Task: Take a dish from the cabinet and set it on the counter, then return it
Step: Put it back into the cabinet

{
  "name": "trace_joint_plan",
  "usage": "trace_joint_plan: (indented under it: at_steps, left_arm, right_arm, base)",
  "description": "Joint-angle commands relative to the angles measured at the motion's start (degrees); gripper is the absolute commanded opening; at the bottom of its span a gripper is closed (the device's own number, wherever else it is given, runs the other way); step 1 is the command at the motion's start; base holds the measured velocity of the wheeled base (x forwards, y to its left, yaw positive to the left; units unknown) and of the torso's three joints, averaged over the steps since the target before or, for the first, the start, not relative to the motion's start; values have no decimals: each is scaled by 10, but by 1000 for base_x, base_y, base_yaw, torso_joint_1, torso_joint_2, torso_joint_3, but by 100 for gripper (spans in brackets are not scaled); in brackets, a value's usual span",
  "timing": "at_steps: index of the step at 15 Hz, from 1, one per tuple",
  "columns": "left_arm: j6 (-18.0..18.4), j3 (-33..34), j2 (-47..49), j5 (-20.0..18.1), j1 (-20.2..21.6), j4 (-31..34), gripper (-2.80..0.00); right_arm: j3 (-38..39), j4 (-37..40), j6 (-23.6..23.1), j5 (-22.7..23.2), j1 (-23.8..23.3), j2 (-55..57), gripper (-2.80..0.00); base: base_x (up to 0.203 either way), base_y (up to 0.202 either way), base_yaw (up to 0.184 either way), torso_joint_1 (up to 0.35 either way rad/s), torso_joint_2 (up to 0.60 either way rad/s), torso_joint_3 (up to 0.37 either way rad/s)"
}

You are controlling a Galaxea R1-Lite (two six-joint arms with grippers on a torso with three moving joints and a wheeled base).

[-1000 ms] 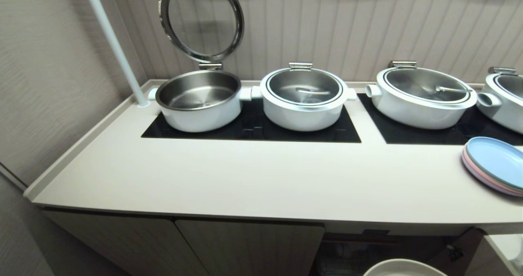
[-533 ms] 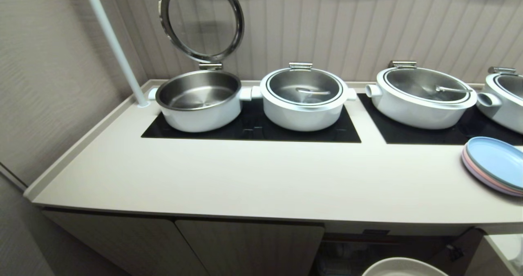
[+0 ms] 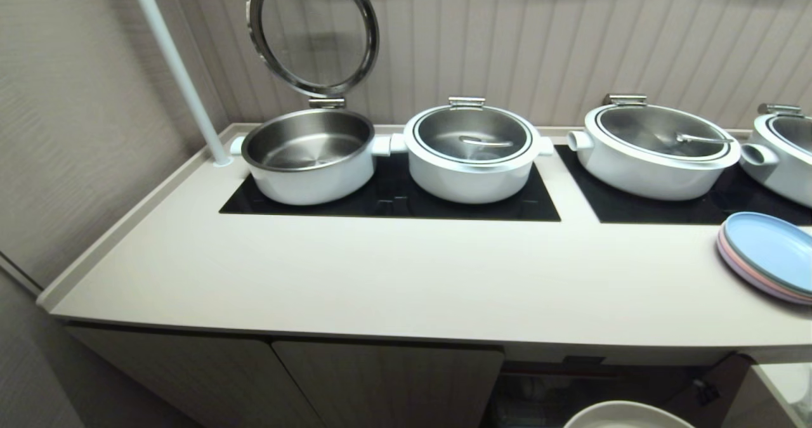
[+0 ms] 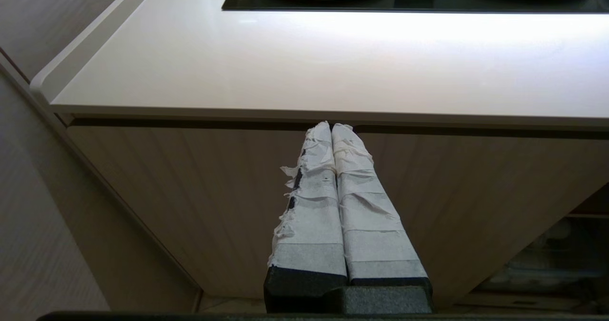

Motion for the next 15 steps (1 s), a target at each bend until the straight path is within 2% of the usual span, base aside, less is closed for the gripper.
trace_joint_plan:
  at_steps: [1, 15]
  left_arm:
    - [0, 0, 0, 0, 0, 0, -280]
    - [-1, 0, 0, 0, 0, 0, -280]
  right_arm:
    - [0, 1, 3, 0, 0, 0, -280]
    - [1, 2, 3, 0, 0, 0, -280]
  base:
    - [0, 0, 0, 0, 0, 0]
    - [0, 0, 0, -74, 159, 81]
